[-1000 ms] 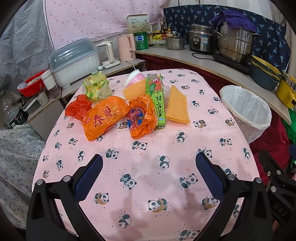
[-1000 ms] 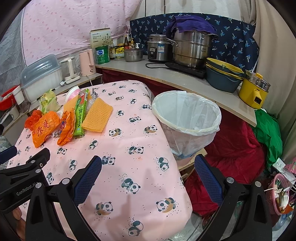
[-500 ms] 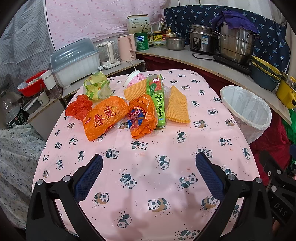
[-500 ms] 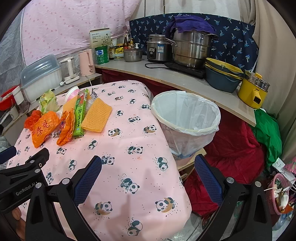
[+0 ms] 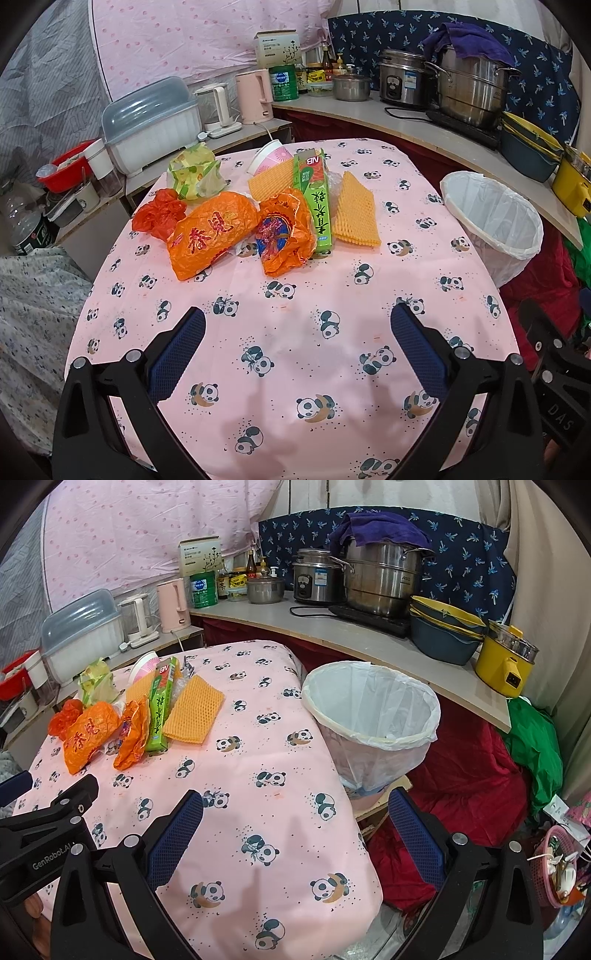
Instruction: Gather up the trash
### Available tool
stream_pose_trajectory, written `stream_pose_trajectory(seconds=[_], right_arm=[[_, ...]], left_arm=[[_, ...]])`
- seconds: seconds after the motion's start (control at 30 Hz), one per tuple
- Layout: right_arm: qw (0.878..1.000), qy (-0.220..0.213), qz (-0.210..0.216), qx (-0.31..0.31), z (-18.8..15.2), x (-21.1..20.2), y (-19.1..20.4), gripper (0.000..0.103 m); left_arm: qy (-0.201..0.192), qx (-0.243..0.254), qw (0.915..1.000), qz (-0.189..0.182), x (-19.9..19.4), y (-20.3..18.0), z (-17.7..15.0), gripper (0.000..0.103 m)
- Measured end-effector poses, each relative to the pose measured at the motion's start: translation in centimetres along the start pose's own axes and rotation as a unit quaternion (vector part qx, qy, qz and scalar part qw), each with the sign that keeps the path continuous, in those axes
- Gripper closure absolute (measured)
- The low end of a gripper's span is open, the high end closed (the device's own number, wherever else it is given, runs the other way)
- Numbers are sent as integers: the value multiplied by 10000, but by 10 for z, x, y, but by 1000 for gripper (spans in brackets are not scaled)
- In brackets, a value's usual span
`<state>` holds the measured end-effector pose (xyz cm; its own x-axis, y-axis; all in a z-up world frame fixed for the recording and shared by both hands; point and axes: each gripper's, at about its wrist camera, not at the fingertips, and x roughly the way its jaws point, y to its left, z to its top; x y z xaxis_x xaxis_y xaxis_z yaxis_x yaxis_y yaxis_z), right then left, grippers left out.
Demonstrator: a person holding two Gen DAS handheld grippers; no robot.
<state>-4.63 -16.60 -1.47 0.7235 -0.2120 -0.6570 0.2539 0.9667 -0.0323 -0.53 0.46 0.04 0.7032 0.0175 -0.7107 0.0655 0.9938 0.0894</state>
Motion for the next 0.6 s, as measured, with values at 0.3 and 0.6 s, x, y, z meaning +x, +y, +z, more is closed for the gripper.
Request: stream_pose_trajectory(seconds=[0.3, 0.6], right_arm=[[10000, 1, -4, 3, 0, 0, 0, 7], [10000, 7, -2, 3, 0, 0, 0, 7]], left_arm=[[-3, 1, 10000, 5, -1, -1, 0, 7], [-4, 0, 10000, 3, -1, -1, 0, 7]])
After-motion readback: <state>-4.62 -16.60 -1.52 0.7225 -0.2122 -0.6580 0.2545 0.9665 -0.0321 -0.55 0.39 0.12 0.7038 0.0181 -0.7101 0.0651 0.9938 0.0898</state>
